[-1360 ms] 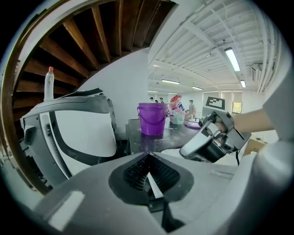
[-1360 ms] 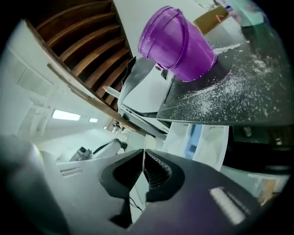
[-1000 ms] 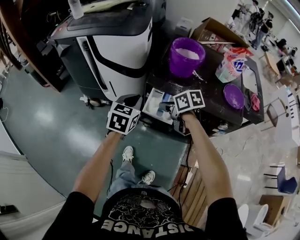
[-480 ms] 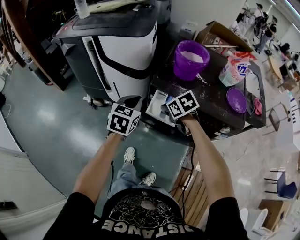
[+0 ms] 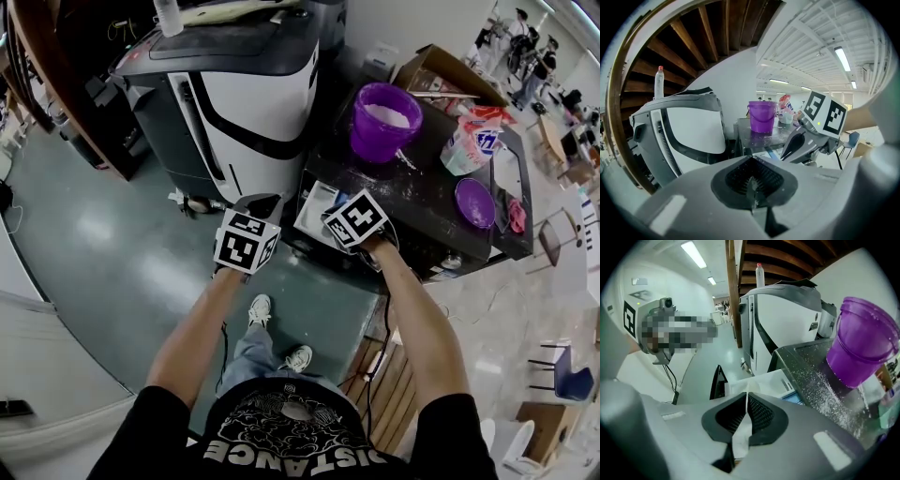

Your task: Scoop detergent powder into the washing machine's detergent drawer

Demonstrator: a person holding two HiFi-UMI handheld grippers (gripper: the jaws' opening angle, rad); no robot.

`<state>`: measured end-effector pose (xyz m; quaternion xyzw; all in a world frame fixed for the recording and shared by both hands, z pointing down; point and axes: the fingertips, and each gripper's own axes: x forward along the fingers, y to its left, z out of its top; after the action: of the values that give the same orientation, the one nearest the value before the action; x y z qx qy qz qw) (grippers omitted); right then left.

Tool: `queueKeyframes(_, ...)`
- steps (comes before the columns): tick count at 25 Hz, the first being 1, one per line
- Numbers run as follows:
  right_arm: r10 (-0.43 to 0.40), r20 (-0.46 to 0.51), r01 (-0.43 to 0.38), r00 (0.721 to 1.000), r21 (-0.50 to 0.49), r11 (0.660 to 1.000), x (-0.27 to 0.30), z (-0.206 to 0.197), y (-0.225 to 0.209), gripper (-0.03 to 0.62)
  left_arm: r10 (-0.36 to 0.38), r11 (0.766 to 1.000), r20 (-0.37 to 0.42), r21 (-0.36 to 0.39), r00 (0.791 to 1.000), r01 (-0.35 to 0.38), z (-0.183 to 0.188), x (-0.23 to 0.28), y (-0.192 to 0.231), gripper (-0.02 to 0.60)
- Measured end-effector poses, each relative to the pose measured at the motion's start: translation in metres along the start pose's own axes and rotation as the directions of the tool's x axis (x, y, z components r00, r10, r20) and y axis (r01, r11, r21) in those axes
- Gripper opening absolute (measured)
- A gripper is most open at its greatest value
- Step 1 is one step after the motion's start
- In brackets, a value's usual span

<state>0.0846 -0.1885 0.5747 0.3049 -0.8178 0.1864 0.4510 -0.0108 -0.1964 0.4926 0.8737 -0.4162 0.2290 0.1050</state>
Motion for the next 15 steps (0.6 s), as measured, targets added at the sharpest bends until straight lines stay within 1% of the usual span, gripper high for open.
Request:
queueKeyframes(5,-0.038,-0.006,0.037,0.999,-0.080,0.996,-0.0009,0.0016,-0.0022,0.037,-0.001,1.000,0.002,-0.004,1.000,0.001,-0.0004,0.0009,0.0001,0.000)
queueKeyframes(9,-0.069,0.000,0.068,0.998,-0.156,0.985,-0.0020,0.0041,-0.0002,0.037,-0.004,1.000,0.004,-0.002,1.000,0.004,0.0007,0.0008,-0.0013,0.000)
queueKeyframes(15,-0.112,0.010,0.111,0.994,-0.219,0.969,-0.0027,0.0064,-0.0008,0.037,-0.006,1.000,0.007,-0.001,1.000,0.006,0.0011,-0.0001,-0.0017,0.000)
